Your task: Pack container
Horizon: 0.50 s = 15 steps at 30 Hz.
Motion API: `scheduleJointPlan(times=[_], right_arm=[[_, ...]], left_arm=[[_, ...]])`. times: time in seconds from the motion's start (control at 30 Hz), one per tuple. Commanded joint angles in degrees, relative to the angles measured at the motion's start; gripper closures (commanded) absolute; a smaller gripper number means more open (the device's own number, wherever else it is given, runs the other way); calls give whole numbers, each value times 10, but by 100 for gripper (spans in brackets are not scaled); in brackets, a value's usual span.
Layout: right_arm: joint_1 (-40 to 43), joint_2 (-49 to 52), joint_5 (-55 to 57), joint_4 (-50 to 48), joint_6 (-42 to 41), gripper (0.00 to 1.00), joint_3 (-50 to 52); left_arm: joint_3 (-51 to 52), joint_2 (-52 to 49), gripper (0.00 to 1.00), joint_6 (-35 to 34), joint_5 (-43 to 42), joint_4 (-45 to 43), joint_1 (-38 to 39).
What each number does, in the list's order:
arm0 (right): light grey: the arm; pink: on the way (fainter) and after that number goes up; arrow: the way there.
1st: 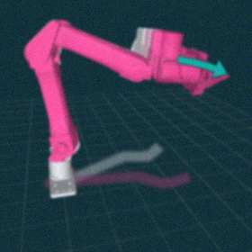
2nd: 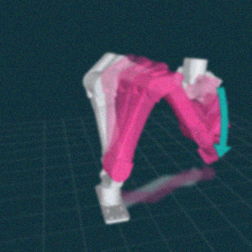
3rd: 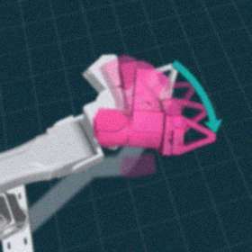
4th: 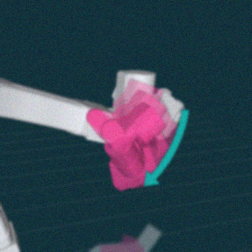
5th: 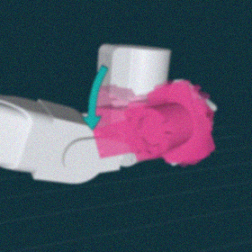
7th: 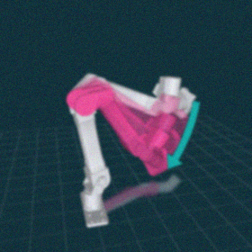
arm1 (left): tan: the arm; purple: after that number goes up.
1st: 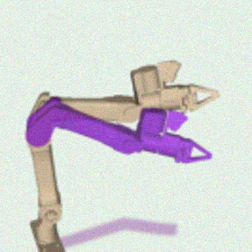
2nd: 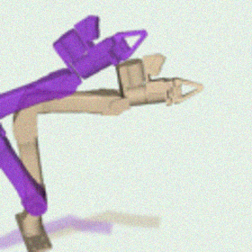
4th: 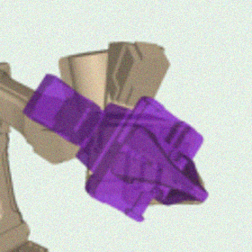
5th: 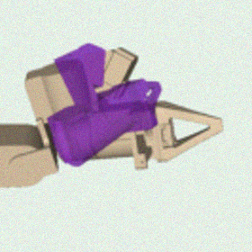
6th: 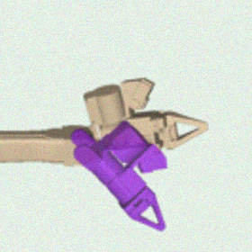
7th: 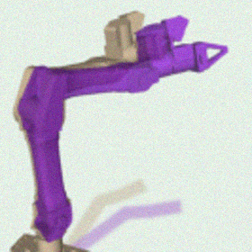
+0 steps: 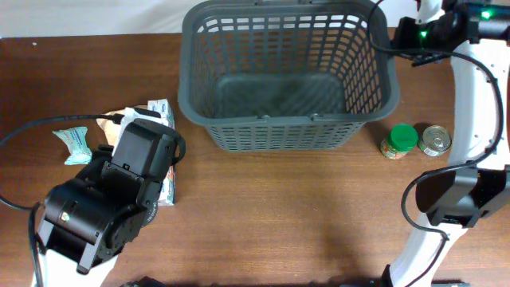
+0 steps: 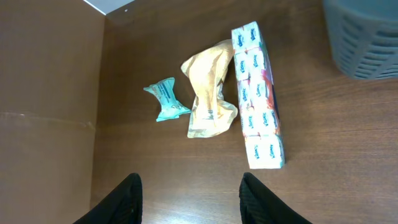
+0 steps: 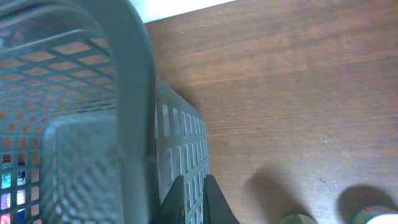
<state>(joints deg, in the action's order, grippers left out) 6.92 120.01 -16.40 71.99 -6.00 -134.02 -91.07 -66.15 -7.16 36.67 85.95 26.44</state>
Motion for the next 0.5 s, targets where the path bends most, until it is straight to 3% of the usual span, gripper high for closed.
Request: scheduleJointPlan(times=[0.0, 0.23, 0.47], right_arm=[[-26, 3, -12, -7, 0, 96, 3], [-21, 3, 0, -23, -7, 96, 3], [33, -10, -45, -12, -37, 96, 3]], left_arm=[[3, -1, 58, -12, -2, 0, -4], [3, -1, 58, -15, -2, 7, -8], [3, -1, 57, -38, -26, 7, -70]])
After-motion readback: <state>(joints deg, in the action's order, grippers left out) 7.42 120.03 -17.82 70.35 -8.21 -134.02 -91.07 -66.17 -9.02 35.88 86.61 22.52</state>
